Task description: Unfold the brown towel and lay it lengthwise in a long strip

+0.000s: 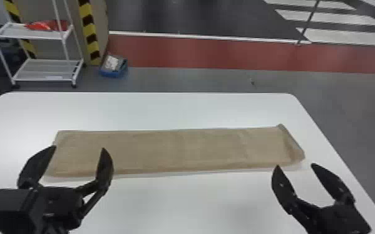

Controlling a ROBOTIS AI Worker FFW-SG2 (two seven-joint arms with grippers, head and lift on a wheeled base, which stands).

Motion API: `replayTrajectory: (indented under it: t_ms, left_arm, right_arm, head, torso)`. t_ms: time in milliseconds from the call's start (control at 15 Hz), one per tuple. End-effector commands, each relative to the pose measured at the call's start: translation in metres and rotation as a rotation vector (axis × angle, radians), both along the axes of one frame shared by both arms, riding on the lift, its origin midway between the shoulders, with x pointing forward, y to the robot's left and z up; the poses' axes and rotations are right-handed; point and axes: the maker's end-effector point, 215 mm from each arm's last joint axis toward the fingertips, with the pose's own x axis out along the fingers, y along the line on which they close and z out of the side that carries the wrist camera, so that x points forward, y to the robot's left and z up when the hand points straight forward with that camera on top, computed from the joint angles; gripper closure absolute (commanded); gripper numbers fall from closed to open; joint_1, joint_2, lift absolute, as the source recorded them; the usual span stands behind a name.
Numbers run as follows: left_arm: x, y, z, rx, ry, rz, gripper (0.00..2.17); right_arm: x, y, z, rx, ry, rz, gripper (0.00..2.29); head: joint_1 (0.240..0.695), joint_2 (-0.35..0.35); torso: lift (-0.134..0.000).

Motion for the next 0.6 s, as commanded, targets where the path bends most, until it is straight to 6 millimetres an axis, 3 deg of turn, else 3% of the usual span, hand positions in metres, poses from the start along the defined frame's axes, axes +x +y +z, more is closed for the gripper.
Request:
replayTrajectory:
  t_ms: [0, 533]
  left_arm:
    - [-0.0025, -0.0008, 0.0026, -0.004, -0.003, 0.0, 0.05]
    - [-0.005, -0.001, 0.0108, -0.015, -0.02, 0.003, 0.05]
  right_arm:
    - [-0.002, 0.0011, 0.0009, -0.009, 0.001, 0.002, 0.09]
    - [-0.002, -0.0009, 0.0031, -0.033, 0.0, 0.013, 0.09]
  head:
    - [0.695, -0.118]
    - [0.695, -0.117]
  torso:
    - [-0.123]
    - [-0.123]
